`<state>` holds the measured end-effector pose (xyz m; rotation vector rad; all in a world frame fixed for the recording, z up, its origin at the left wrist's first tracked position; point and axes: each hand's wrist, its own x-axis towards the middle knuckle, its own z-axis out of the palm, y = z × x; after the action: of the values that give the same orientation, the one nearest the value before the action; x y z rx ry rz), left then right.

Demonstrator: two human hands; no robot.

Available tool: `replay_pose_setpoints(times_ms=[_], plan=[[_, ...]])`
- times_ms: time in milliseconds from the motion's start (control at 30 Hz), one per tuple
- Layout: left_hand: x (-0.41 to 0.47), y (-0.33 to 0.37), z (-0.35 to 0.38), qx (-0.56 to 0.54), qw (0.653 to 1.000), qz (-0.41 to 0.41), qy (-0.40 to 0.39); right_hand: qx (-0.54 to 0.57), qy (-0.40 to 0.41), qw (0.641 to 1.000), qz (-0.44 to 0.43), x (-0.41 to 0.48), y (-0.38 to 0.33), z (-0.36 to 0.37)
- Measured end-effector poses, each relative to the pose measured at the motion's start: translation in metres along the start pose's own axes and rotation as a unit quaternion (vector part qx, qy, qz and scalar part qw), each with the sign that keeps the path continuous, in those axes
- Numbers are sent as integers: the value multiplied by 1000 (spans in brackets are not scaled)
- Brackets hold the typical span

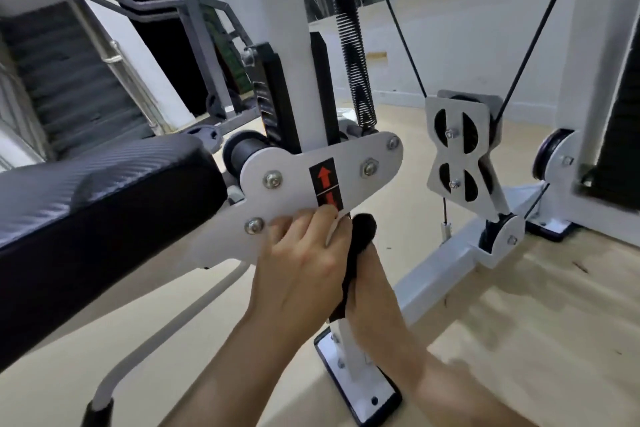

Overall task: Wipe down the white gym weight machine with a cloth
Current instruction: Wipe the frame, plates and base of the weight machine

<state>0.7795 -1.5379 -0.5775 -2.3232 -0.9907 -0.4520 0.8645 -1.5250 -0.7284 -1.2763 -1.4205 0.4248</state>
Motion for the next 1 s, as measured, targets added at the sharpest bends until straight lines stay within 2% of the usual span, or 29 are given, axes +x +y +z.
replay_pose_setpoints(times_ms=[67,100,133,200,267,334,500,601,667,767,834,901,1001], plan=[[-4,6,8,11,999,17,-25,-86,-29,994,65,-14,21,-6],[-9,8,13,14,999,27,-37,-93,-40,991,83,-16,26,-14],[-13,8,16,13,998,34,-48,-65,-29,993,91,-14,24,-23],[-19,10,23,13,997,40,-68,49,50,993,98,2,9,-37],[-22,10,26,20,996,43,-79,103,111,988,31,24,-10,-37],[-22,9,27,24,995,50,-86,85,94,992,-21,36,-19,-24],[-24,19,32,42,990,54,-125,-40,23,999,-7,-12,17,-16],[-25,35,41,34,987,71,-141,26,-7,998,52,7,31,-23],[-24,38,44,27,984,83,-156,97,22,991,85,20,27,-25],[-21,32,44,61,979,99,-165,111,6,993,26,5,25,-19],[-19,33,43,103,965,113,-213,72,-1,997,18,-11,36,-13],[-14,41,47,167,938,158,-258,58,30,998,23,-17,48,-13],[-15,53,69,271,881,244,-303,159,101,978,94,-12,68,-14]])
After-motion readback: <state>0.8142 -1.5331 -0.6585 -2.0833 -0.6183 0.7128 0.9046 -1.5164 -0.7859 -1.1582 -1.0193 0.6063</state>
